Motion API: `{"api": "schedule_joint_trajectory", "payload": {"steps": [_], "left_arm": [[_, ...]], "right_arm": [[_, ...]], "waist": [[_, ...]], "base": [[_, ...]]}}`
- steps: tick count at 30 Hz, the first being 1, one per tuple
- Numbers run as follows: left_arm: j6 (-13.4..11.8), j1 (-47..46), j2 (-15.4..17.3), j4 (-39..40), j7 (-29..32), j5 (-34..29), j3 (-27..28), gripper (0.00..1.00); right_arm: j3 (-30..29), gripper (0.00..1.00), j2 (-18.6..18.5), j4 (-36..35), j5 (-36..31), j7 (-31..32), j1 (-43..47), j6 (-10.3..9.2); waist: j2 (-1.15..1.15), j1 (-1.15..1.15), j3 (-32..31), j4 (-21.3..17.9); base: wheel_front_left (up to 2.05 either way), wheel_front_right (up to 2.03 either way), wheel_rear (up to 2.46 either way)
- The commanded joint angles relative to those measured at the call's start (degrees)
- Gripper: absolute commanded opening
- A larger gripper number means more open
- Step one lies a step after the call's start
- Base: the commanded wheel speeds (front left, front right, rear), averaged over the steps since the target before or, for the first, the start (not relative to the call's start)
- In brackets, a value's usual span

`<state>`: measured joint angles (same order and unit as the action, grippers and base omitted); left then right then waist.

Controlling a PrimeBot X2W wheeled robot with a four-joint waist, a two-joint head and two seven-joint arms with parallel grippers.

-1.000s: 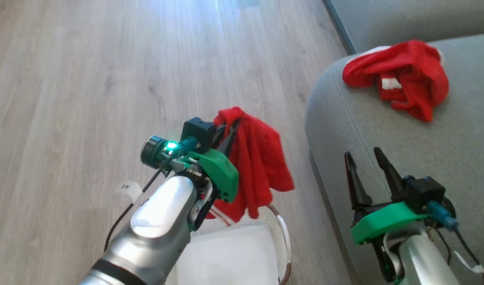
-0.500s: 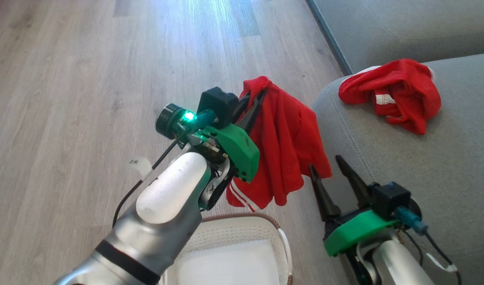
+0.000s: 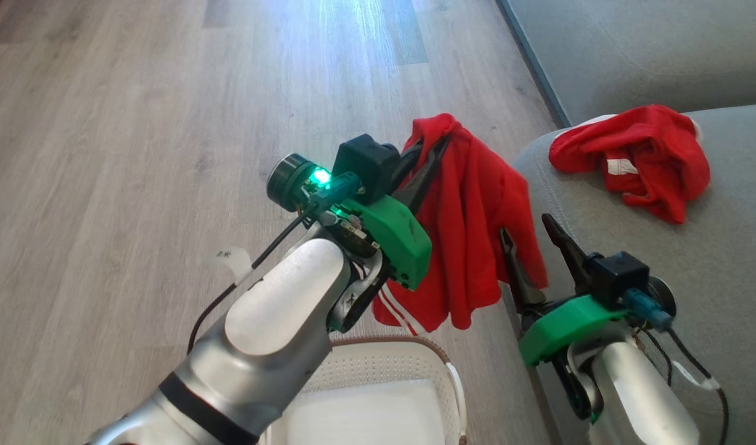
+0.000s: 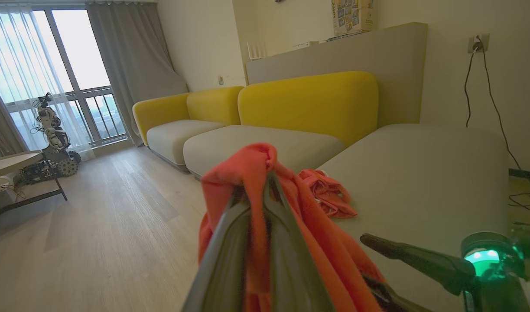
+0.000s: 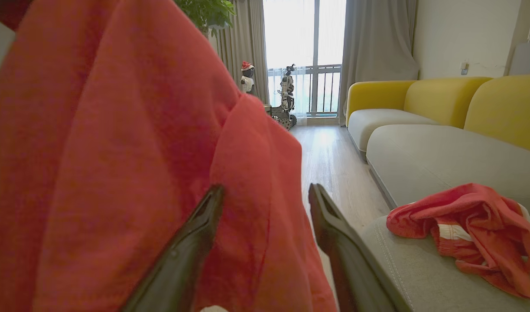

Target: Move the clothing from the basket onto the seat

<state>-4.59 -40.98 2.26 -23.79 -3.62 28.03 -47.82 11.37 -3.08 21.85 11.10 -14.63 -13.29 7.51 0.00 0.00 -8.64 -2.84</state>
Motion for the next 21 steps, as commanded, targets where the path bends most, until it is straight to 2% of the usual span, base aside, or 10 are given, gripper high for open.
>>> {"api": "schedule_joint_trajectory", "payload": {"steps": [1,11,14,15,21], "left_arm": [[-0.4,-4.6,0.6,2.4,-0.5,0.6,1.8,0.00],[-1.1,-4.3,0.6,5.4,-0.7,2.2,-0.6,0.00],[-1.3,-3.8,0.6,5.4,-0.7,2.6,-0.7,0.00],[-1.4,-3.7,0.6,5.2,-0.8,2.8,-0.6,0.00],[-1.6,-2.0,1.5,4.2,-1.0,4.1,0.0,0.00]], "right_arm": [[1.1,1.00,0.2,-0.6,-0.9,-0.4,-3.9,-0.02],[9.7,1.00,0.2,10.7,3.6,-0.4,-11.6,-0.02],[11.5,0.14,0.2,12.1,5.1,-0.4,-13.2,-0.02],[11.9,0.00,0.2,12.5,5.4,-0.4,-13.7,-0.02],[11.1,0.00,0.2,12.9,4.9,-0.4,-15.2,-0.02]], "waist": [[0.00,0.00,0.0,0.3],[0.00,0.00,-0.2,1.8],[0.00,0.00,0.0,2.1],[0.00,0.00,0.1,2.1],[0.00,0.00,0.7,1.8]], "base": [[0.00,0.00,0.00],[0.00,0.00,0.00],[0.00,0.00,0.00],[0.00,0.00,0.00],[0.00,0.00,0.00]]}}
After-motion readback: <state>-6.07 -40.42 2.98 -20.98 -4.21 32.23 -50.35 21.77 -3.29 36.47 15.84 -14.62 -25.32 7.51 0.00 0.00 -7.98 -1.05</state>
